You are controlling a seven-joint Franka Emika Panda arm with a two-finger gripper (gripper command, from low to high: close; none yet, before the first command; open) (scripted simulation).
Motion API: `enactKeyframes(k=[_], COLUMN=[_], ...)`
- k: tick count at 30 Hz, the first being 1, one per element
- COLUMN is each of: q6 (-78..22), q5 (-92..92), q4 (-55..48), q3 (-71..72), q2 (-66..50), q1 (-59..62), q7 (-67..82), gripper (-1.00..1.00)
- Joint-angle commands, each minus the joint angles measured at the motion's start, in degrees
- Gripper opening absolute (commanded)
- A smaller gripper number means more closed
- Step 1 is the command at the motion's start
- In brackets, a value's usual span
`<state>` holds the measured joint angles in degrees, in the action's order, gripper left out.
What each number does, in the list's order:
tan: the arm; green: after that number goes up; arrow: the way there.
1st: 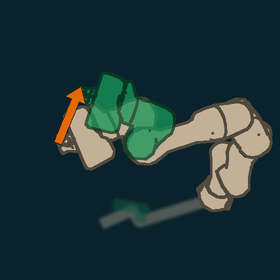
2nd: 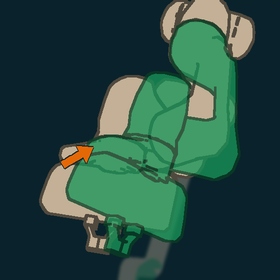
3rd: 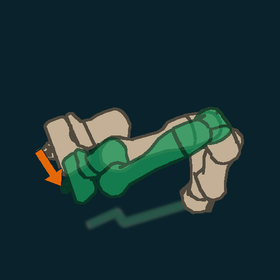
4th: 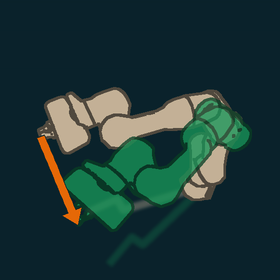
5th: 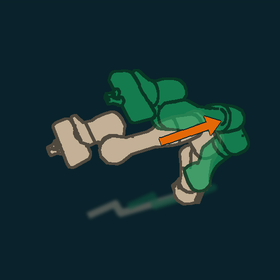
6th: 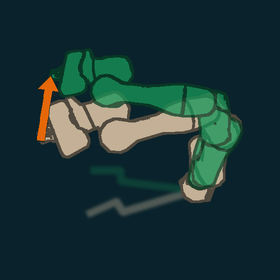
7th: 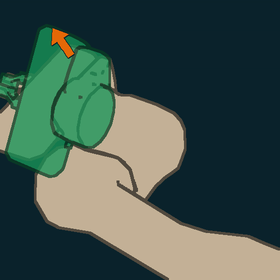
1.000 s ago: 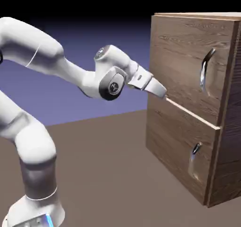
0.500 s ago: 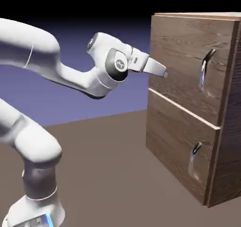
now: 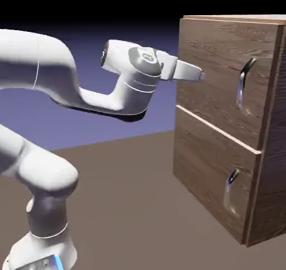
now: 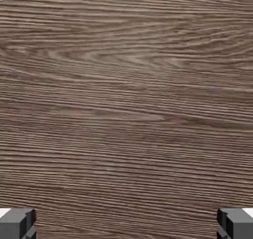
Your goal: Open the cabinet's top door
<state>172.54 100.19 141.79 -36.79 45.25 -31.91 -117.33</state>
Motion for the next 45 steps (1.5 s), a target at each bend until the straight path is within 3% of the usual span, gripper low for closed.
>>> enactKeyframes(k=[1,26,33,34,45], q6=[0.0,-0.9,-2.5,-2.5,-9.9], q5=[2.5,64.3,65.3,65.3,56.3], q4=[-0.5,-12.3,-19.7,-19.7,-5.2], q3=[-0.9,-23.6,-30.1,-30.1,-14.6], q2=[0.3,8.1,4.6,4.6,3.7], q1=[-0.8,-20.0,-30.5,-30.5,-9.7], q7=[-1.9,-48.1,-48.7,-48.7,-48.7], gripper=[0.0,0.0,0.0,-1.0,-1.0])
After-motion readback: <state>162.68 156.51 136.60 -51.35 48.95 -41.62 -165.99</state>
